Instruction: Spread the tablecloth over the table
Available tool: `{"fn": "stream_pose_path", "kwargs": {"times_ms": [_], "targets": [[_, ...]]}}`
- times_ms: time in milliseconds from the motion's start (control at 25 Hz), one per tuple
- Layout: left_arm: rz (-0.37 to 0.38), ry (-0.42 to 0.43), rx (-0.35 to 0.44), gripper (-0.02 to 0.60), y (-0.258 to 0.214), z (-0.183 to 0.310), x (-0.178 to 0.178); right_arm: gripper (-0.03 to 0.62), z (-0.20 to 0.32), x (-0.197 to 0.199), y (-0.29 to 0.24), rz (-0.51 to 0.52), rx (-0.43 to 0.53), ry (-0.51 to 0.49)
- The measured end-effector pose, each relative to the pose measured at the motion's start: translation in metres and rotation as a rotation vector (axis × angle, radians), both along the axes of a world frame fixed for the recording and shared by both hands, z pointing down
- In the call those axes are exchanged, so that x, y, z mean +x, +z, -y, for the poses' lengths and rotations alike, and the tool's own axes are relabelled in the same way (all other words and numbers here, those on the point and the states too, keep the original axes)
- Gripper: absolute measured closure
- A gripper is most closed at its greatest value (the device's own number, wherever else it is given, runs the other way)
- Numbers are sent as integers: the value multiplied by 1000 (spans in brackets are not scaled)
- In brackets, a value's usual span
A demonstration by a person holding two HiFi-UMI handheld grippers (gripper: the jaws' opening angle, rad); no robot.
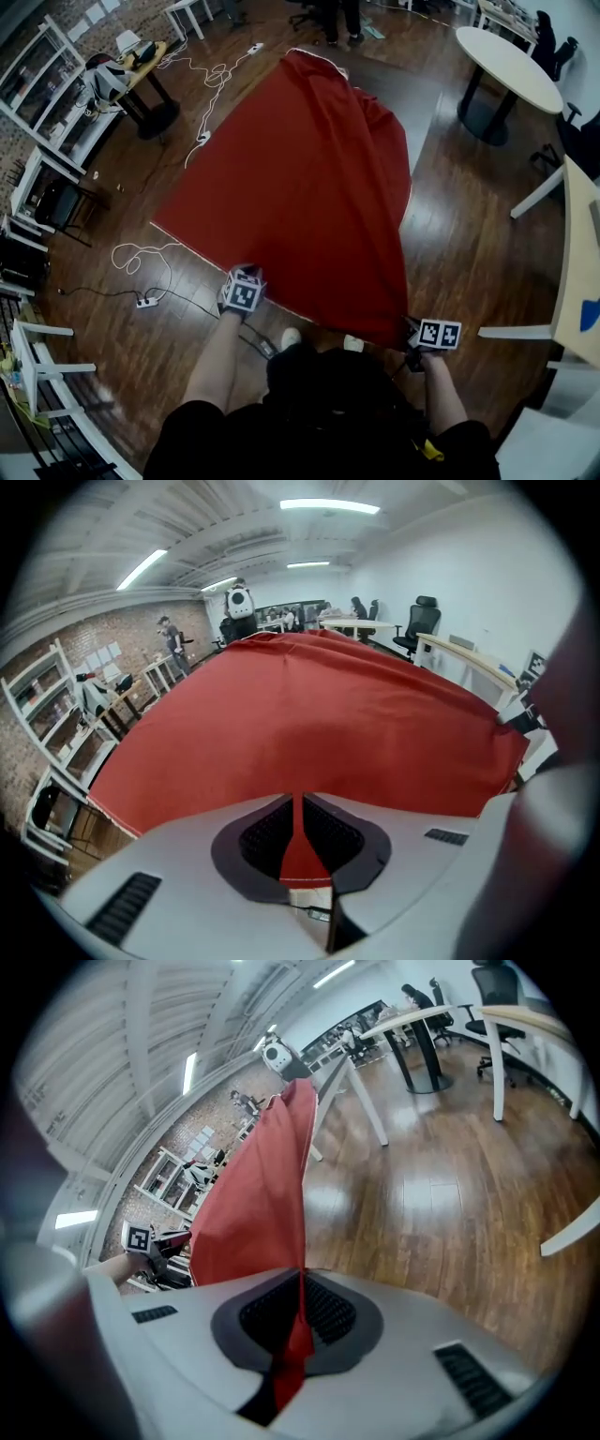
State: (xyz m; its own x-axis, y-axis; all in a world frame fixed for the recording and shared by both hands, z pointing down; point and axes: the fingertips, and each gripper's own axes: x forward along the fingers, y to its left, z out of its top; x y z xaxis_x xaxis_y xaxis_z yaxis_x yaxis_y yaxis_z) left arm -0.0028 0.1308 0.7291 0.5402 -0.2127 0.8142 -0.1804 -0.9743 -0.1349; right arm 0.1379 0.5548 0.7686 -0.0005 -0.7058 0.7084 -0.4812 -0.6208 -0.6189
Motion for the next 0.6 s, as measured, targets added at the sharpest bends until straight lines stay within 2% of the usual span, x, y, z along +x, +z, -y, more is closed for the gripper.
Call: {"fn": "stream_pose_path", "kwargs": {"times_ms": [120, 240, 320, 360, 440, 600], "targets": [[-23, -75, -29, 548, -2, 9, -11, 591, -2, 0, -6, -18, 8, 4], [-34, -97, -57, 548, -1, 6, -27, 589, -5, -2, -7, -29, 7, 34], [-60, -104, -49, 548, -5, 9, -32, 589, -2, -2, -12, -59, 12, 38], [-81, -106, -44, 547, -9, 9, -31, 569, 1, 0, -14, -79, 11, 34], [-123, -97, -46, 543, -17, 6, -24, 421, 6, 3, -20, -119, 7, 23], [-171, -81, -63, 528, -24, -3, -14, 411, 13, 23, -36, -218, 16, 60]]}}
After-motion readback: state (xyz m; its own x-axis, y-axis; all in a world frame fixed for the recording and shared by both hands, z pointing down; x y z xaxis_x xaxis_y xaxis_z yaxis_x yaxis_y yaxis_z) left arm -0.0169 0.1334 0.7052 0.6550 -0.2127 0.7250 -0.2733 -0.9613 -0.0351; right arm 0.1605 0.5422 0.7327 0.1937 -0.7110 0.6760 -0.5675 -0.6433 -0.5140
